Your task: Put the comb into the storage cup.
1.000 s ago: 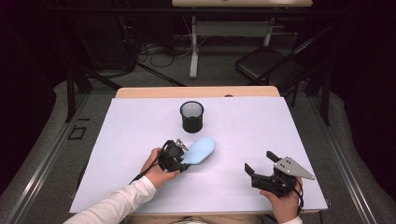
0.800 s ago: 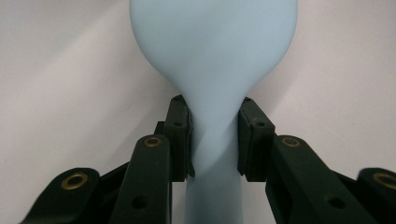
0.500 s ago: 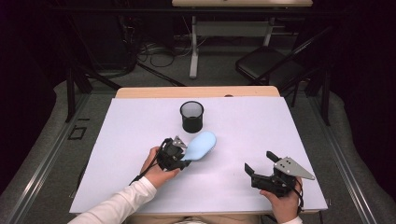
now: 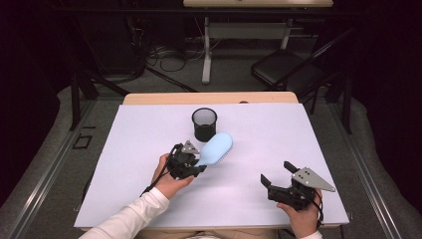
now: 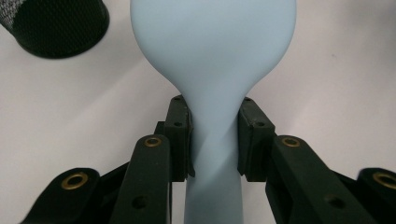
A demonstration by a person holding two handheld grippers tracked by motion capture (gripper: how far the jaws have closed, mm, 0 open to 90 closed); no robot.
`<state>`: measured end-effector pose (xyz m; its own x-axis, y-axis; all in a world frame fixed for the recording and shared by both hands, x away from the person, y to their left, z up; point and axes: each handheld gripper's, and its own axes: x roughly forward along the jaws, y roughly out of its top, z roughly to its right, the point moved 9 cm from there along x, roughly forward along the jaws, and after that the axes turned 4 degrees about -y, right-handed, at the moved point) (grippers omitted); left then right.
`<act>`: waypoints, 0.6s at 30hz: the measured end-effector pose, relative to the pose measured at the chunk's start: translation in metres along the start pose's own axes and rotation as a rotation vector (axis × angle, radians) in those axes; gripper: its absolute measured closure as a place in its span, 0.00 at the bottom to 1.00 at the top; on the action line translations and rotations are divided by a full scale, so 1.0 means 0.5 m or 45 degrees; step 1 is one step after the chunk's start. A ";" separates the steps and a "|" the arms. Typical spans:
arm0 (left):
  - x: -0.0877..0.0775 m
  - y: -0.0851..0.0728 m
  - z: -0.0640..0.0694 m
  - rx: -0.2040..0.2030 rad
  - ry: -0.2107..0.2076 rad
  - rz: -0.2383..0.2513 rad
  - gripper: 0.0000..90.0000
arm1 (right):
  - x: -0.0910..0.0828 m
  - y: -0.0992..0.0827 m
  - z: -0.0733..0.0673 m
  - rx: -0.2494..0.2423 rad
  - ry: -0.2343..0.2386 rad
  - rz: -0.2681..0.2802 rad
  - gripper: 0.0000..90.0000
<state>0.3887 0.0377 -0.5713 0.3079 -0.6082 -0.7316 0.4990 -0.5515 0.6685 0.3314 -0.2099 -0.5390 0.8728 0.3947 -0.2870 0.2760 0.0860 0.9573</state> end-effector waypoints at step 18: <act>-0.034 0.066 0.013 -0.010 -0.026 0.185 0.77 | 0.001 -0.001 -0.001 0.005 0.003 0.000 0.08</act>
<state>0.3948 0.0259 -0.5360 0.3608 -0.6931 -0.6240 0.4568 -0.4520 0.7662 0.3317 -0.2091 -0.5395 0.8718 0.3972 -0.2866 0.2774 0.0820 0.9573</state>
